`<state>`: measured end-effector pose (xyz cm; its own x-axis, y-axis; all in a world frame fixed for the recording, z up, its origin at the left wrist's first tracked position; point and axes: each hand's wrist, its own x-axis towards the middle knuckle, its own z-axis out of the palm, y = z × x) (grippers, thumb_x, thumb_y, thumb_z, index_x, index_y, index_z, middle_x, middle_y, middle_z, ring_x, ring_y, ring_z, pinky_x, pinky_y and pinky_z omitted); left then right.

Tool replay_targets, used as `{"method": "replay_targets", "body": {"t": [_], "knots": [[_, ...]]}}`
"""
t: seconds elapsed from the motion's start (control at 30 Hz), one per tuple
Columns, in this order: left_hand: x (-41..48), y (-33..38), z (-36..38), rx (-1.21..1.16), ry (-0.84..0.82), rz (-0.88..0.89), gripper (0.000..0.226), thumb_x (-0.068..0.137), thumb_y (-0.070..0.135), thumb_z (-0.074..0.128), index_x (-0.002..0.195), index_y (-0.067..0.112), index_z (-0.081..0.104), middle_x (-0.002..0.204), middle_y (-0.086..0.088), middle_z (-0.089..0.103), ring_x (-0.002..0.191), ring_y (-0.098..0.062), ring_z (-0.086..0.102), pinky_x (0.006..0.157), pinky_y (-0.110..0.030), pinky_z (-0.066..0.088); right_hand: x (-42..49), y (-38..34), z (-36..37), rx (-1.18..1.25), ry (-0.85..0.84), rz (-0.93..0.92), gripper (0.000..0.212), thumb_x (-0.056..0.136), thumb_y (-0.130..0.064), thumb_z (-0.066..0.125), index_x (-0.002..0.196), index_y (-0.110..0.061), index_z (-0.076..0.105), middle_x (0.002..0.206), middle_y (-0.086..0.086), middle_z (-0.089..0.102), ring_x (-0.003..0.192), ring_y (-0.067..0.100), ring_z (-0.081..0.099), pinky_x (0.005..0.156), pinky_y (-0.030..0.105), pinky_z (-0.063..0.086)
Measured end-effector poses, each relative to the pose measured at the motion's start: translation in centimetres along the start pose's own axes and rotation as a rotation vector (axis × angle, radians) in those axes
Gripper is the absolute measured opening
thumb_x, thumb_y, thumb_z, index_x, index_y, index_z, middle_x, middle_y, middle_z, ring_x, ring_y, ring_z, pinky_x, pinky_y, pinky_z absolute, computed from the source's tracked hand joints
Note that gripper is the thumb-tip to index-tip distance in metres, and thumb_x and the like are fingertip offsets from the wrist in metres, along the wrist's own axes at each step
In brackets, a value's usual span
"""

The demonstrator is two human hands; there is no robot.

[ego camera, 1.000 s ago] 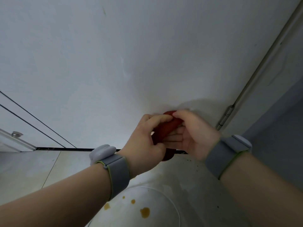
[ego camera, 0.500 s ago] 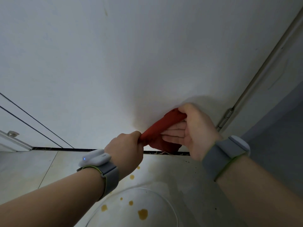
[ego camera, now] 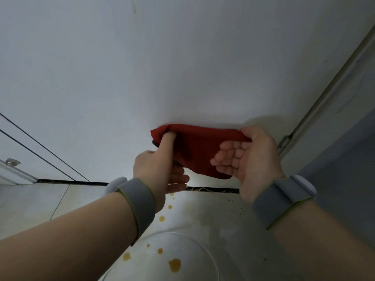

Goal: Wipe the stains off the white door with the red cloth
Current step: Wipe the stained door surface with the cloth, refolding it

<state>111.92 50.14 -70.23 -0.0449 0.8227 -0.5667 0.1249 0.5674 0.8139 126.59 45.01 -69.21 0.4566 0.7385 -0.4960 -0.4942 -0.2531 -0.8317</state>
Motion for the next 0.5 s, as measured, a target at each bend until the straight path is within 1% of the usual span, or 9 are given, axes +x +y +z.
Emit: {"method": "replay_targets", "body": {"t": [0.07, 0.1, 0.17, 0.23, 0.3, 0.37, 0.5], "knots": [[-0.2, 0.1, 0.3, -0.059, -0.075, -0.127, 0.069, 0.081, 0.069, 0.067, 0.090, 0.000, 0.068, 0.078, -0.020, 0.076, 0.065, -0.034, 0.077, 0.057, -0.039, 0.063, 0.2, -0.3, -0.1, 0.009, -0.040, 0.000, 0.055, 0.102, -0.034, 0.034, 0.076, -0.001, 0.069, 0.064, 0.016, 0.073, 0.061, 0.027, 0.073, 0.073, 0.037, 0.055], [-0.2, 0.1, 0.5, -0.097, -0.120, -0.149, 0.067, 0.083, 0.069, 0.065, 0.086, 0.001, 0.065, 0.077, -0.019, 0.076, 0.065, -0.033, 0.077, 0.056, -0.037, 0.062, 0.3, -0.5, -0.2, 0.009, -0.057, -0.005, 0.055, 0.102, -0.035, 0.033, 0.080, -0.001, 0.070, 0.071, 0.016, 0.076, 0.069, 0.027, 0.075, 0.080, 0.039, 0.055], [-0.1, 0.2, 1.0, -0.203, -0.194, -0.127, 0.055, 0.093, 0.060, 0.059, 0.081, 0.005, 0.059, 0.077, -0.018, 0.075, 0.070, -0.033, 0.077, 0.059, -0.038, 0.063, 0.5, -0.5, -0.2, 0.006, -0.085, -0.022, 0.055, 0.103, -0.035, 0.031, 0.086, -0.003, 0.073, 0.085, 0.015, 0.079, 0.086, 0.026, 0.076, 0.095, 0.041, 0.053], [0.3, 0.8, 1.2, -0.324, -0.228, -0.073, 0.045, 0.101, 0.046, 0.054, 0.083, 0.005, 0.060, 0.085, -0.019, 0.075, 0.079, -0.034, 0.077, 0.072, -0.042, 0.065, 0.4, -0.4, -0.1, 0.013, -0.097, -0.032, 0.053, 0.104, -0.034, 0.031, 0.091, -0.005, 0.073, 0.095, 0.014, 0.079, 0.099, 0.025, 0.074, 0.106, 0.042, 0.049], [0.6, 1.5, 1.0, -0.398, -0.234, -0.037, 0.039, 0.103, 0.039, 0.052, 0.090, 0.003, 0.064, 0.097, -0.021, 0.073, 0.092, -0.036, 0.075, 0.084, -0.045, 0.063, 0.4, -0.4, 0.0, 0.015, -0.099, -0.040, 0.052, 0.104, -0.034, 0.032, 0.093, -0.005, 0.073, 0.100, 0.013, 0.078, 0.103, 0.024, 0.073, 0.110, 0.042, 0.046], [0.7, 2.0, 0.6, -0.414, -0.250, -0.026, 0.043, 0.100, 0.041, 0.052, 0.097, 0.000, 0.066, 0.102, -0.022, 0.073, 0.099, -0.037, 0.074, 0.087, -0.045, 0.062, 0.4, -0.4, 0.1, 0.012, -0.090, -0.038, 0.051, 0.104, -0.034, 0.032, 0.095, -0.005, 0.074, 0.101, 0.014, 0.078, 0.105, 0.024, 0.073, 0.111, 0.042, 0.045], [0.7, 2.4, 0.2, -0.326, -0.276, -0.014, 0.053, 0.096, 0.050, 0.054, 0.097, 0.000, 0.070, 0.095, -0.017, 0.076, 0.095, -0.034, 0.075, 0.089, -0.047, 0.061, 0.4, -0.4, -0.1, -0.010, -0.103, -0.040, 0.053, 0.104, -0.035, 0.031, 0.097, -0.005, 0.074, 0.101, 0.013, 0.079, 0.106, 0.023, 0.072, 0.111, 0.041, 0.044]]}}
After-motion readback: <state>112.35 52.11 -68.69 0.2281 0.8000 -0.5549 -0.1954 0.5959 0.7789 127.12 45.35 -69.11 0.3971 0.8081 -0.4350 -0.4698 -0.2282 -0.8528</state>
